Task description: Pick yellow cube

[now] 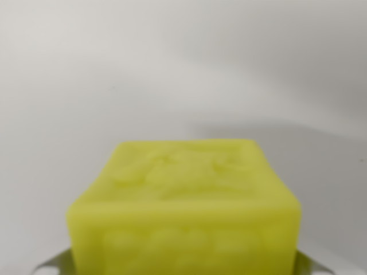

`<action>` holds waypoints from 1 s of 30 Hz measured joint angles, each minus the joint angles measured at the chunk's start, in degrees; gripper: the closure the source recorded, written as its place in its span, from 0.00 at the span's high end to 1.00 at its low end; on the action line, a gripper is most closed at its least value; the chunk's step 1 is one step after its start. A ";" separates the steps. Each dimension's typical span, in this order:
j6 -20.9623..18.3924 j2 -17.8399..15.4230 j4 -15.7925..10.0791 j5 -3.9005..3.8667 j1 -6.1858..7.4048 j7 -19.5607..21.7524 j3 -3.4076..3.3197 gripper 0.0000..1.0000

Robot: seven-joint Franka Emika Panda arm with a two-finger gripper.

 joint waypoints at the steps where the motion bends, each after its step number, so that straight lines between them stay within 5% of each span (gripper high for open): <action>1: -0.17 -0.21 -0.05 -0.03 -0.01 0.02 0.00 0.00; 30: -5.23 -6.03 -0.79 -0.86 -0.11 0.59 0.00 0.00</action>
